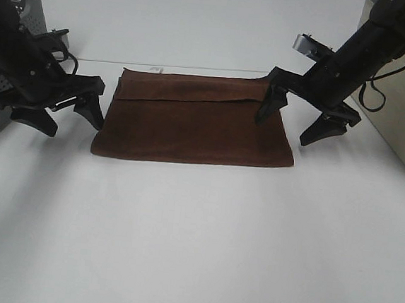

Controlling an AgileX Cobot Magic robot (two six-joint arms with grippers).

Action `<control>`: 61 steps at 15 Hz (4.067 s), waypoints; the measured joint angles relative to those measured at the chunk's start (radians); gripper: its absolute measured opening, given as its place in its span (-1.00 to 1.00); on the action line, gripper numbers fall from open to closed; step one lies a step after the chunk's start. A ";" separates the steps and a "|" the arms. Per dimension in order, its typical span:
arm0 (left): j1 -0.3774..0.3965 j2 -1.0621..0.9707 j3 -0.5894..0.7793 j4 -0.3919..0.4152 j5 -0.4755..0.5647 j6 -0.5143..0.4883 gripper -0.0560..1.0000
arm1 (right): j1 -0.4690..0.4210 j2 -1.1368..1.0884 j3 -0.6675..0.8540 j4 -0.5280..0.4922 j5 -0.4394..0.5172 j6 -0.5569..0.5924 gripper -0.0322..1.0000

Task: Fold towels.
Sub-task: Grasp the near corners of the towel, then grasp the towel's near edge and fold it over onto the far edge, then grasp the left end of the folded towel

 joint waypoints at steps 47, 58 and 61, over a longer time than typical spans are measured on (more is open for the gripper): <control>-0.021 0.021 -0.080 -0.032 -0.114 -0.024 -0.88 | 0.001 0.025 0.010 0.067 -0.112 -0.069 -0.94; -0.017 0.135 -0.150 -0.007 -0.088 -0.027 0.60 | 0.000 0.100 -0.026 0.073 -0.096 -0.069 0.61; -0.018 0.136 -0.150 -0.007 -0.113 -0.026 0.61 | 0.000 0.100 -0.026 0.073 -0.092 -0.069 0.63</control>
